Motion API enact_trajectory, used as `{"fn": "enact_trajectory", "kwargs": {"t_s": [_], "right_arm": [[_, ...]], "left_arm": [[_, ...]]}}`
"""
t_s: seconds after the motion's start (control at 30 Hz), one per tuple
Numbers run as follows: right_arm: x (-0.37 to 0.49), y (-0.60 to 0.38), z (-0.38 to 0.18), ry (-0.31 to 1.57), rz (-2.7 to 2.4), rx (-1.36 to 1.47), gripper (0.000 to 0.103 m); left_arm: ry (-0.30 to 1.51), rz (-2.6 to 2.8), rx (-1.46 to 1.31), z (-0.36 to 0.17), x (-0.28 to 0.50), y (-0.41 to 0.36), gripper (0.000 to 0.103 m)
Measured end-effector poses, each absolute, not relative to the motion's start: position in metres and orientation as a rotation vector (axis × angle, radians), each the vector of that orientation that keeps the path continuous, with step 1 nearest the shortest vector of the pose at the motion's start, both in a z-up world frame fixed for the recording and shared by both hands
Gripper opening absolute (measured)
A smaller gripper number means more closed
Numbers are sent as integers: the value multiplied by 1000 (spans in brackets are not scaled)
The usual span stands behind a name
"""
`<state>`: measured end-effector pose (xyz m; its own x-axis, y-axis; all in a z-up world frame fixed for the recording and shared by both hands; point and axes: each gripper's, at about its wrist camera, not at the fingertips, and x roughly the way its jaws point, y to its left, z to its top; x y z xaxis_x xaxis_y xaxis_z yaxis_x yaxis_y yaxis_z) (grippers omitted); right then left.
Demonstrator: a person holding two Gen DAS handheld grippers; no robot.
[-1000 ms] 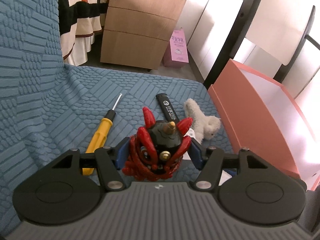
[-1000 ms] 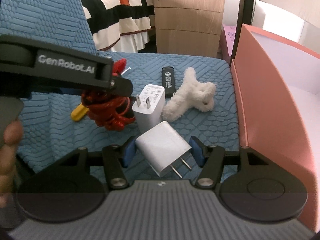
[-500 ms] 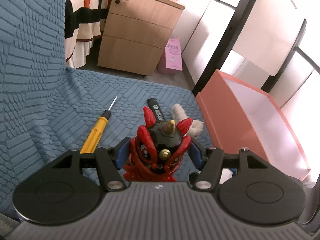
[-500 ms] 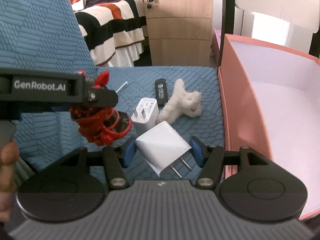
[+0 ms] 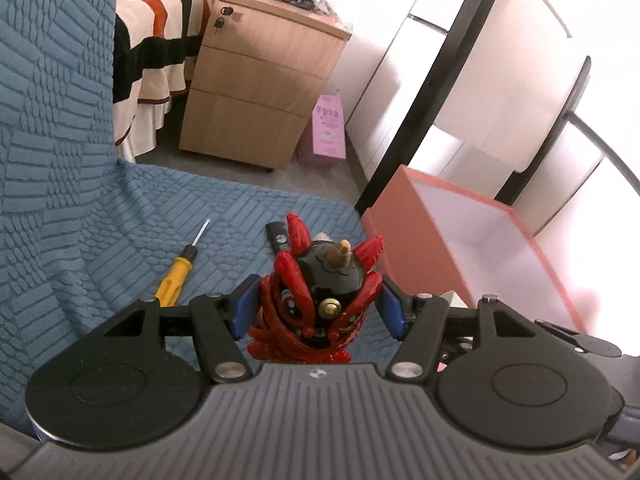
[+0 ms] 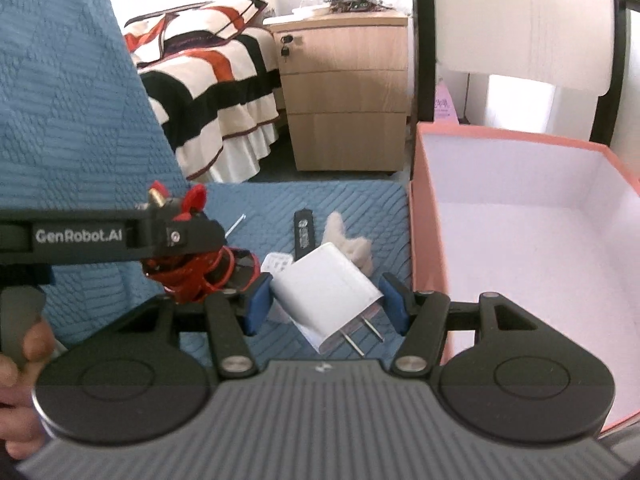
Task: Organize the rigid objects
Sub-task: 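Lift the figurine with the left tool while the right tool carries the charger over the pink box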
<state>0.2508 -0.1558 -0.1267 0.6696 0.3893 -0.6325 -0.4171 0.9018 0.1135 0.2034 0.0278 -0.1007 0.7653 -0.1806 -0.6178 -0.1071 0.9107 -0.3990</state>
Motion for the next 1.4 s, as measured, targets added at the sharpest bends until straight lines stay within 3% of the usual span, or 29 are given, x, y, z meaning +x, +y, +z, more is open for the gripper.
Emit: {"fn": "enact_trajectory", "kwargs": {"t_s": [1.0, 1.4], "right_arm": [[283, -248, 0, 466, 338, -13, 61], [309, -304, -25, 574, 250, 28, 61]], "left_arm": [[550, -211, -366, 45, 257, -65, 67], [652, -296, -334, 27, 306, -130, 67]]}}
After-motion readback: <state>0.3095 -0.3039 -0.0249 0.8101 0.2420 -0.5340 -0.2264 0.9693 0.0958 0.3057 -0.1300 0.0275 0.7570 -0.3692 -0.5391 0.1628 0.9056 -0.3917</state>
